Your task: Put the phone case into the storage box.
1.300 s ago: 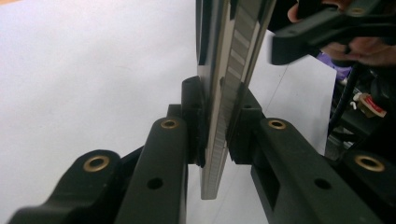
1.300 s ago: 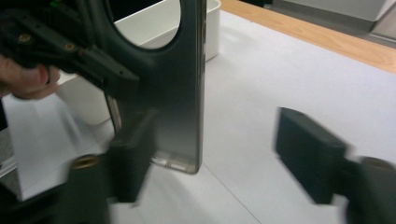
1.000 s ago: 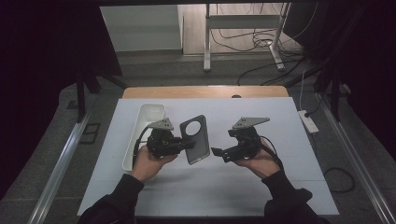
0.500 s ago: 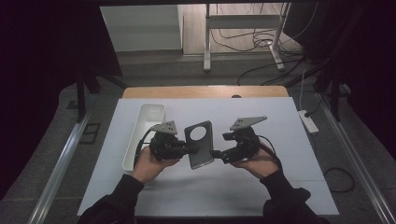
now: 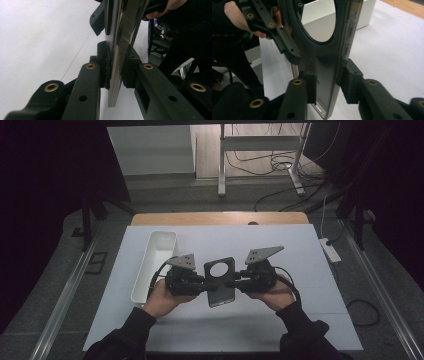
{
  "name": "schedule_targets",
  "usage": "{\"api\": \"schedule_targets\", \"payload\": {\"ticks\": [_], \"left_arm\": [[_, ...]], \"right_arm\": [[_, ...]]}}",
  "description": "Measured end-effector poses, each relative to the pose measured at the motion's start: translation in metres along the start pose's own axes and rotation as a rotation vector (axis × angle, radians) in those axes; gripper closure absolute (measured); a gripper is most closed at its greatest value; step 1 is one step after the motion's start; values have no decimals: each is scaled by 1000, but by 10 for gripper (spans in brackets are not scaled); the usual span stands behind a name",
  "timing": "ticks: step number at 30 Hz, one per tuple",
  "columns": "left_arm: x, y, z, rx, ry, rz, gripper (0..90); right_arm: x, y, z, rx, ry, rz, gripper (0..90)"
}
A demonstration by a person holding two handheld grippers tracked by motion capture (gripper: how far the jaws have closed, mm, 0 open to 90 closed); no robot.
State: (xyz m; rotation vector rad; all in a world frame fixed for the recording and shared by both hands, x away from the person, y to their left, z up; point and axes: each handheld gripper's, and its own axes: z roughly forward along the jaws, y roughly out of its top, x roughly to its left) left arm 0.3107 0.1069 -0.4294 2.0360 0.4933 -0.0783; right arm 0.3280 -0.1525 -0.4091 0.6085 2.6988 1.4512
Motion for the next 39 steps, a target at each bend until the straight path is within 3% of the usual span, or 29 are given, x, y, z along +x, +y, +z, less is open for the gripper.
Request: {"api": "schedule_targets", "payload": {"ticks": [2,3,8,12,20,27,30,33,37,39], "left_arm": [[4,-1,-3,-9,17,-16,791],[6,-2,-4,-26,3,-26,791],[4,0,-3,-31,65,-26,728],[4,1,-8,-51,142,-33,543],[11,0,-21,-104,287,-53,251],[14,-1,-26,-110,375,-86,33],[16,-2,-25,-102,403,-123,0],[17,-4,-23,-93,416,-132,0],[16,-4,-20,-85,416,-126,3],[14,-4,-17,-70,427,-114,50]], "right_arm": [[-1,0,-3,-4,21,-2,789],[0,0,-4,-11,40,-4,802],[7,4,-3,-8,-21,-25,806],[12,4,-3,12,-123,-49,806],[7,0,-7,-15,-222,26,806],[6,-3,-7,-41,-302,101,806],[7,-3,-6,-51,-325,115,806],[10,-3,-4,-52,-339,112,806],[12,-3,-1,-56,-345,115,806],[13,-3,0,-55,-346,115,806]]}}
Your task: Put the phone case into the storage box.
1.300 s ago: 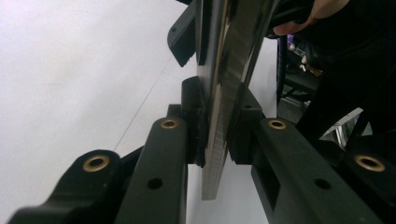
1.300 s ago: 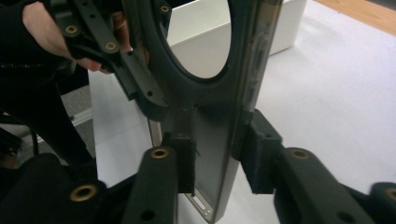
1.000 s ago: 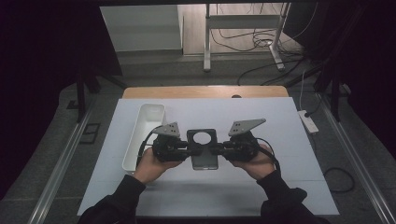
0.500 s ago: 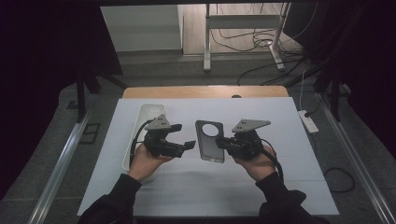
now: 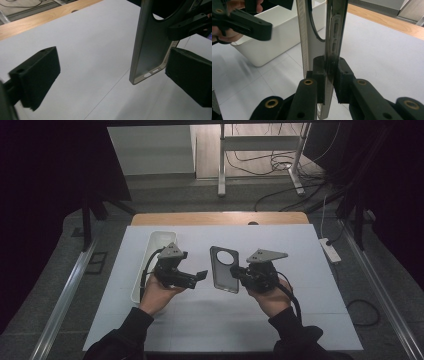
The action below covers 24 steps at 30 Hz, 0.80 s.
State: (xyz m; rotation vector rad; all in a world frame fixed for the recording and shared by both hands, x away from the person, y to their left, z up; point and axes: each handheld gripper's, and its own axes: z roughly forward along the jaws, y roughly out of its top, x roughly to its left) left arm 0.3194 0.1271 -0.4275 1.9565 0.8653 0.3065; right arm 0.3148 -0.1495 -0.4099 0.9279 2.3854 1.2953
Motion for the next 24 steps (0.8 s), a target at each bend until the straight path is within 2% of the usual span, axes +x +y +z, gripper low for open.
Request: {"api": "schedule_targets", "payload": {"ticks": [1,4,6,8,9,10,12,17,20,21,24], "left_arm": [[-3,0,2,8,1,11,50],[-7,-1,5,24,2,23,152],[-9,-2,7,32,-5,31,239],[-11,-2,8,35,-16,28,381],[-11,-2,8,35,-16,28,415],[-11,-2,8,33,-15,25,415],[-12,-2,8,30,-29,23,504],[-13,-2,10,37,-55,13,652],[-13,-2,10,39,-60,7,736],[-12,-2,10,42,-71,1,736],[-12,-2,10,50,-87,-8,822]], "right_arm": [[1,0,0,0,-2,1,806],[3,0,2,-1,-2,2,806],[4,-1,2,-1,1,4,806],[5,-1,3,-1,4,9,806],[5,-1,3,-2,5,11,805],[5,-1,3,-2,5,11,805],[6,-1,4,-2,10,12,806],[8,-1,5,0,18,12,806],[10,-1,6,1,26,12,806],[10,-1,6,1,26,12,806],[11,-1,7,1,37,13,805]]}}
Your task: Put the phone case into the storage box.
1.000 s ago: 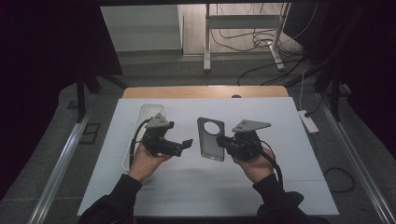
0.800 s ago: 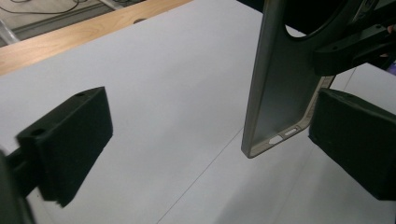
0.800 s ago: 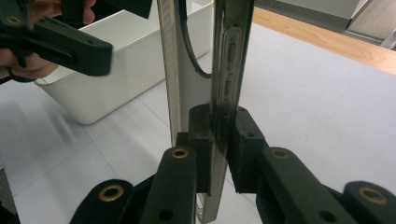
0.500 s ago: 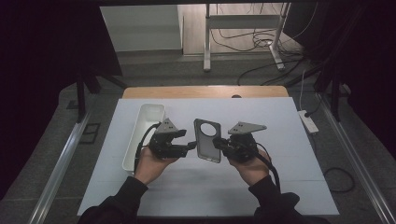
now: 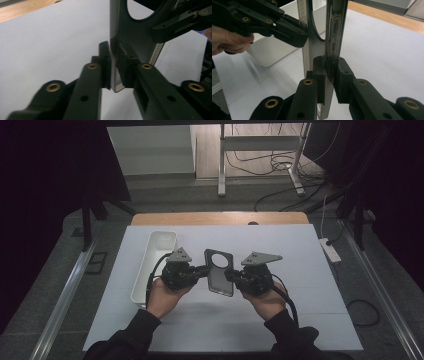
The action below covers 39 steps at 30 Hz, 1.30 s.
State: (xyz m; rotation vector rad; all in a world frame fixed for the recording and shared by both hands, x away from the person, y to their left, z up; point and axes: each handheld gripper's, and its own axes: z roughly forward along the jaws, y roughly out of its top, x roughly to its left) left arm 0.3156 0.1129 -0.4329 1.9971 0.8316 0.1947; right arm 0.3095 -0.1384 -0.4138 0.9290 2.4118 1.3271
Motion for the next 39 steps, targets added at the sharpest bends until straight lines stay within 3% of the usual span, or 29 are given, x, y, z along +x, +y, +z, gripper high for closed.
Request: {"api": "schedule_targets", "payload": {"ticks": [8,13,15,19,24,30,39], "left_arm": [[3,-1,-1,1,-5,-39,853],[5,-1,1,10,0,-80,876],[4,0,1,14,20,-78,887],[2,0,3,23,55,-73,890],[7,-1,0,4,93,-104,890],[10,-1,-3,-6,108,-112,890],[17,0,-12,-28,146,-128,890]], "right_arm": [[0,-1,2,6,32,7,800],[-1,-2,5,10,85,20,786],[1,-3,7,14,111,28,736],[5,-3,10,27,102,2,641],[1,-4,10,34,93,11,526],[0,-6,11,54,118,-13,456],[-5,-8,6,64,155,5,318]]}}
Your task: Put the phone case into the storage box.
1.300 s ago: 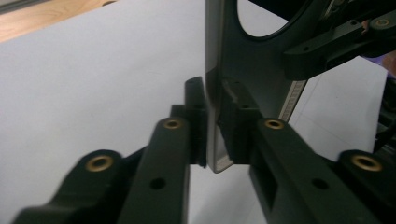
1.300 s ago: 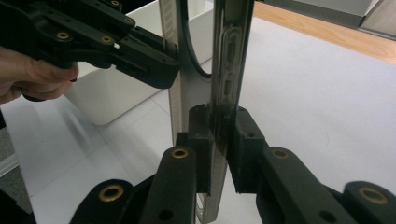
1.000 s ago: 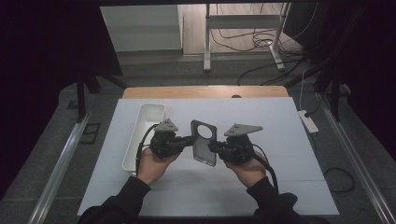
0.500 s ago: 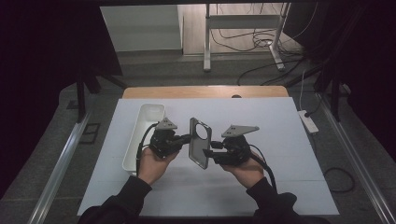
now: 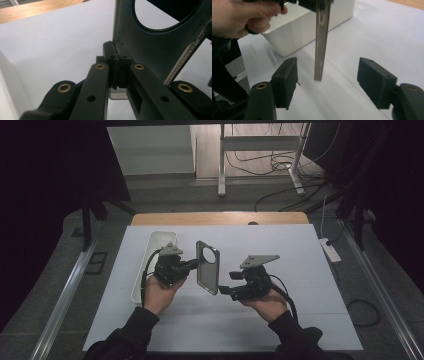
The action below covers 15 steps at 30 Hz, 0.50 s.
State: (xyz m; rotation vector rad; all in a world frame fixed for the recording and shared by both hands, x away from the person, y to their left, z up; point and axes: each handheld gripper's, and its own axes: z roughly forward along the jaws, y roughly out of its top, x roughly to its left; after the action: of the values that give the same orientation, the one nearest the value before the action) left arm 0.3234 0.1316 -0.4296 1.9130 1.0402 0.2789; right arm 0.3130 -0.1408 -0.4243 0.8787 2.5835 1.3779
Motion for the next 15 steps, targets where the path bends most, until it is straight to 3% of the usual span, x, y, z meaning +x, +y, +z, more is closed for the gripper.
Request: {"api": "schedule_targets", "payload": {"ticks": [15], "left_arm": [[12,4,-8,-6,60,-6,890]], "right_arm": [[-4,-13,-9,54,-84,-40,163]]}}
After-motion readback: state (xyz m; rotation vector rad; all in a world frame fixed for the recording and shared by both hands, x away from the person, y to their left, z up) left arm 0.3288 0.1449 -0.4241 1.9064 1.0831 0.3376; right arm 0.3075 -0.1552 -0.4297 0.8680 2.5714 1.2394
